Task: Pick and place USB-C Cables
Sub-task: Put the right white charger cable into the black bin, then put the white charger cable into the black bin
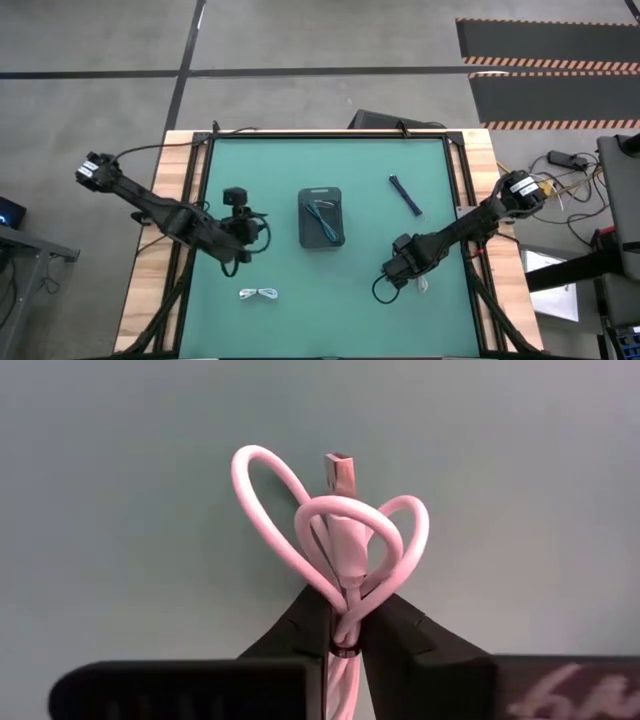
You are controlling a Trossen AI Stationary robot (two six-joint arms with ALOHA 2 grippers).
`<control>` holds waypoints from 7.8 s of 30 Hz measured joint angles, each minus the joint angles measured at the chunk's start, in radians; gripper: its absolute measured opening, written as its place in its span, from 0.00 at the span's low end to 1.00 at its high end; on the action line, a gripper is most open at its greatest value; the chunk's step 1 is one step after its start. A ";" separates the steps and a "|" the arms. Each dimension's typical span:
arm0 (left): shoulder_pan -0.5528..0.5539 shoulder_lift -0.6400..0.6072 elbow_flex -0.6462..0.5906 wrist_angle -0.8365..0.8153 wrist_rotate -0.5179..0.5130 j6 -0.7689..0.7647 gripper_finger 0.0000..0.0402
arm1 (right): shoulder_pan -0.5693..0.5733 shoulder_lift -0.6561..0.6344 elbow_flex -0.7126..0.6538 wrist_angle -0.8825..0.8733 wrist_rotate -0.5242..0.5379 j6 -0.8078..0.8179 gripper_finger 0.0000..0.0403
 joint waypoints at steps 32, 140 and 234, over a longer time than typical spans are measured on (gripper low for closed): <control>0.000 -0.117 -0.100 0.111 0.001 0.006 0.25 | -0.042 -0.224 0.077 0.476 1.026 -0.684 0.07; 0.001 -0.121 -0.096 0.113 -0.001 0.009 0.25 | -0.553 0.457 0.798 0.177 0.210 -0.943 0.07; -0.137 0.413 -0.004 0.324 0.713 -0.736 0.25 | -0.262 -0.131 0.053 1.032 0.262 -1.295 0.24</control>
